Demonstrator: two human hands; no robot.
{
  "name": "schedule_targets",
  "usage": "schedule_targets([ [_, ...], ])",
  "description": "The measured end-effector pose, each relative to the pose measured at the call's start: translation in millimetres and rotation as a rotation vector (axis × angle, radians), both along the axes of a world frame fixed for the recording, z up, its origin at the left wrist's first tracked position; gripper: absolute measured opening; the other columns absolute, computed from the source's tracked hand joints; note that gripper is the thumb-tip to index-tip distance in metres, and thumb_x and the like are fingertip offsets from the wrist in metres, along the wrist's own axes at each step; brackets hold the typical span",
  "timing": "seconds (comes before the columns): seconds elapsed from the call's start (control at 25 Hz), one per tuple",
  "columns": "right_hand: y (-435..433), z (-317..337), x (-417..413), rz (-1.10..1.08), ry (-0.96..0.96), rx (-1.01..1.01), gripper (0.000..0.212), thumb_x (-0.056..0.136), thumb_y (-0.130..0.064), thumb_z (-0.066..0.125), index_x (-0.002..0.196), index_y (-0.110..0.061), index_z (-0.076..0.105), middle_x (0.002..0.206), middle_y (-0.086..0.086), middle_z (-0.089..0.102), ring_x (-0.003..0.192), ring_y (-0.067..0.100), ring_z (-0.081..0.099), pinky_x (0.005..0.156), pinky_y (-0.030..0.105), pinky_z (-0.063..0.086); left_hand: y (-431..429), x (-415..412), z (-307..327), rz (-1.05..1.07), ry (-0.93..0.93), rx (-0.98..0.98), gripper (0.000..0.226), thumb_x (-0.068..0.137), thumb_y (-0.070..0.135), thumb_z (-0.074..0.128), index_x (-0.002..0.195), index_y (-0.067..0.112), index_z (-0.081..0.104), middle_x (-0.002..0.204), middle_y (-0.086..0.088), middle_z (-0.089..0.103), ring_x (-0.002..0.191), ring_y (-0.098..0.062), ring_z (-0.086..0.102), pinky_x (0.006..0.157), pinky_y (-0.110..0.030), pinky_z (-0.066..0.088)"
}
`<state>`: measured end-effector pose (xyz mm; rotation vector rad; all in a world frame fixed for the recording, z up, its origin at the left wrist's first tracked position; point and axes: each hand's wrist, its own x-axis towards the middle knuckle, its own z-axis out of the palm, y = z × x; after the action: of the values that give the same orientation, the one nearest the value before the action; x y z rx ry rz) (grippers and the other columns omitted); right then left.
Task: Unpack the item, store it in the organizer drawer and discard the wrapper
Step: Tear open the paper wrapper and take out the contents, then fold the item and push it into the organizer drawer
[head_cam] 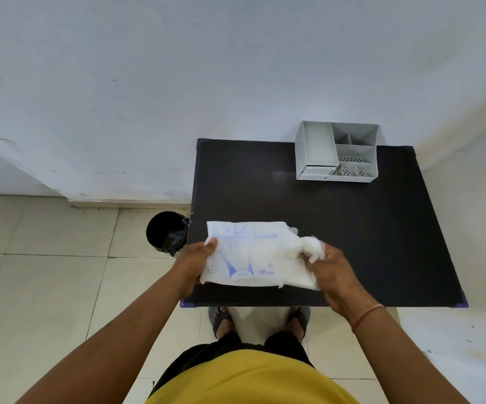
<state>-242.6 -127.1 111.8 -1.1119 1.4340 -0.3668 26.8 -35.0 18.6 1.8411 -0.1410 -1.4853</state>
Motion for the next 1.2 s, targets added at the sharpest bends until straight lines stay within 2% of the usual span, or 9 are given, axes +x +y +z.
schedule_targets([
  [0.32,-18,14,-67,-0.117,0.053,-0.125,0.016,0.104,-0.018,0.06,0.099,-0.033,0.064,0.109,0.007,0.068,0.093,0.019,0.065,0.067,0.024,0.055,-15,4,-50,-0.051,-0.168,0.117,0.039,0.105,0.044,0.058,0.129,0.014,0.063,0.12,-0.015,0.074,0.101,-0.036,0.073,0.093,-0.057,0.062],
  [0.48,-20,18,-79,-0.286,-0.3,0.023,0.023,0.102,-0.013,0.06,0.123,-0.023,0.066,0.121,0.015,0.072,0.106,0.028,0.071,0.072,0.031,0.066,-23,-3,-50,-0.334,-0.702,0.064,0.042,0.096,0.033,0.058,0.136,0.021,0.059,0.134,-0.016,0.069,0.116,-0.039,0.068,0.095,-0.052,0.059],
  [0.56,-18,27,-76,-0.402,-0.614,0.141,0.041,0.09,-0.016,0.07,0.131,-0.016,0.067,0.125,0.014,0.075,0.113,0.029,0.073,0.082,0.039,0.066,-33,-24,-11,-0.3,-0.472,-0.083,0.032,0.103,0.019,0.057,0.132,0.019,0.068,0.136,-0.017,0.07,0.114,-0.034,0.07,0.1,-0.049,0.059],
  [0.64,-13,31,-68,-0.433,-0.836,0.232,0.056,0.07,-0.015,0.089,0.124,-0.01,0.075,0.122,0.015,0.077,0.107,0.027,0.077,0.074,0.038,0.068,-39,-53,36,-0.239,0.253,-0.158,0.03,0.106,0.021,0.061,0.133,0.012,0.07,0.14,-0.019,0.07,0.123,-0.034,0.069,0.109,-0.05,0.054],
  [0.68,-9,34,-61,-0.428,-0.875,0.27,0.059,0.061,-0.013,0.096,0.117,-0.008,0.079,0.12,0.016,0.078,0.102,0.027,0.078,0.069,0.037,0.067,-40,-66,56,-0.237,0.539,-0.198,0.037,0.106,0.029,0.061,0.137,0.009,0.068,0.141,-0.02,0.069,0.129,-0.036,0.066,0.115,-0.053,0.049],
  [0.76,-1,25,-53,-0.397,-0.803,0.281,0.047,0.068,-0.011,0.088,0.114,-0.005,0.08,0.114,0.017,0.079,0.095,0.027,0.08,0.066,0.036,0.067,-46,-84,82,-0.261,0.761,-0.301,0.048,0.106,0.041,0.055,0.142,0.01,0.066,0.143,-0.018,0.068,0.135,-0.038,0.062,0.121,-0.057,0.042],
  [0.88,5,12,-50,-0.333,-0.65,0.166,0.039,0.082,-0.022,0.074,0.12,-0.01,0.075,0.118,0.02,0.077,0.098,0.026,0.079,0.074,0.037,0.066,-56,-97,103,-0.324,0.681,-0.365,0.055,0.1,0.047,0.06,0.144,0.014,0.064,0.142,-0.017,0.069,0.133,-0.037,0.065,0.112,-0.055,0.053],
  [1.04,2,17,-60,-0.22,-0.523,0.098,0.084,0.05,-0.049,0.099,0.122,-0.018,0.071,0.111,0.011,0.08,0.1,0.026,0.078,0.074,0.039,0.066,-67,-106,107,-0.406,0.345,-0.29,0.041,0.091,0.025,0.082,0.129,0.016,0.069,0.123,-0.011,0.079,0.111,-0.031,0.077,0.093,-0.053,0.065],
  [1.2,-21,30,-76,-0.276,-0.544,0.24,0.049,0.091,-0.041,0.062,0.136,-0.02,0.064,0.135,0.02,0.07,0.118,0.037,0.071,0.097,0.057,0.059,-76,-120,105,-0.371,0.141,-0.302,0.044,0.086,0.012,0.086,0.125,0.024,0.068,0.123,-0.008,0.075,0.111,-0.03,0.073,0.082,-0.047,0.068],
])
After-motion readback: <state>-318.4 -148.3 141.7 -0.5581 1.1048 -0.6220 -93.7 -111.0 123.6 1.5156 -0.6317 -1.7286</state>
